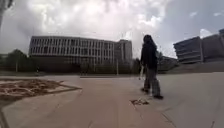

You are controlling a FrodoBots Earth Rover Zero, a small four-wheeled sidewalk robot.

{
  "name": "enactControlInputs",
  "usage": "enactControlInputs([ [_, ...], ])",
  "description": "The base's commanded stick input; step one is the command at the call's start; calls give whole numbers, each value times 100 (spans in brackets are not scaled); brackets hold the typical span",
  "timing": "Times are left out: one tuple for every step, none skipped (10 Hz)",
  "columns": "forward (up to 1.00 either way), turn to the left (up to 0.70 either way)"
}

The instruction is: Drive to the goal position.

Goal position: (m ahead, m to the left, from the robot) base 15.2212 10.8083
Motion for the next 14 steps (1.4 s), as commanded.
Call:
enactControlInputs([
  [70, 0],
  [70, 0],
  [70, 0],
  [70, 0],
  [70, 0],
  [70, 0],
  [70, 0],
  [70, 0],
  [70, 0],
  [70, 0],
  [70, 0],
  [70, 0],
  [70, 0],
  [70, 0],
])
